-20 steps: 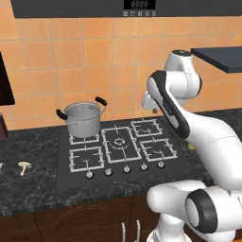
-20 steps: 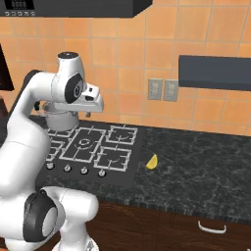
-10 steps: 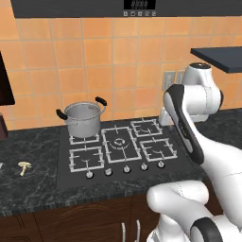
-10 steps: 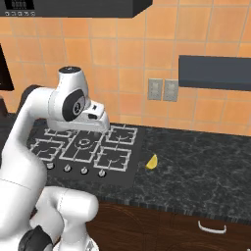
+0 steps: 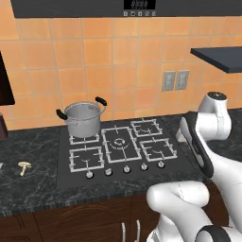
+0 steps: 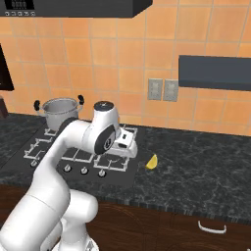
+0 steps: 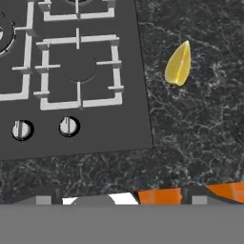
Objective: Put the mushroom and lemon wedge in the pot. Retrieve the spatula and lightly stir the vegetables in the pot.
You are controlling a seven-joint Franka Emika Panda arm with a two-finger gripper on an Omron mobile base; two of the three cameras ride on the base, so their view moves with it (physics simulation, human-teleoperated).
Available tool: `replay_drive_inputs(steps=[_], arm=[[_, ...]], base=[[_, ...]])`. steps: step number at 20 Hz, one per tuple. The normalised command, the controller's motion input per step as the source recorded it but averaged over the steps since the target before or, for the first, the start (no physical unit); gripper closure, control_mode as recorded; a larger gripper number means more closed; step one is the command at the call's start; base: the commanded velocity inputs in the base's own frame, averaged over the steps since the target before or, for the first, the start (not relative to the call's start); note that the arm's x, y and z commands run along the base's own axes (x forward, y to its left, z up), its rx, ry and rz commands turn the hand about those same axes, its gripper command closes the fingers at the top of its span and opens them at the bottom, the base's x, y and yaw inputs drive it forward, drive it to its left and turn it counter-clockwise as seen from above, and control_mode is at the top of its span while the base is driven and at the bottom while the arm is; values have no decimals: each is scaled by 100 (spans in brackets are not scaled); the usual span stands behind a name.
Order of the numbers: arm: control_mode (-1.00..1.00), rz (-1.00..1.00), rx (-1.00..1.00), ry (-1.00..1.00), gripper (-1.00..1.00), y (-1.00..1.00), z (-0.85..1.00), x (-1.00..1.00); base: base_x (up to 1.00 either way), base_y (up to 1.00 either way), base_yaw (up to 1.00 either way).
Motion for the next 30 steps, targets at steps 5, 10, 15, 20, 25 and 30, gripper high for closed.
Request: replay_drive_inputs(steps=[5, 10, 15, 20, 25, 30], arm=[[-100, -20, -3, 4, -100, -58, -37, 43], [-100, -9, 0, 0, -100, -69, -18, 31], [-100, 0, 0, 0, -100, -39, -5, 38], [-100, 0, 1, 1, -100, -9, -19, 47], [-100, 1, 3, 3, -100, -4, -25, 28], [-100, 0, 0, 11, -100, -3, -24, 39]], base=[[0, 0, 0], [0, 0, 0], [0, 0, 0], [0, 0, 0], [0, 0, 0], [0, 0, 0]])
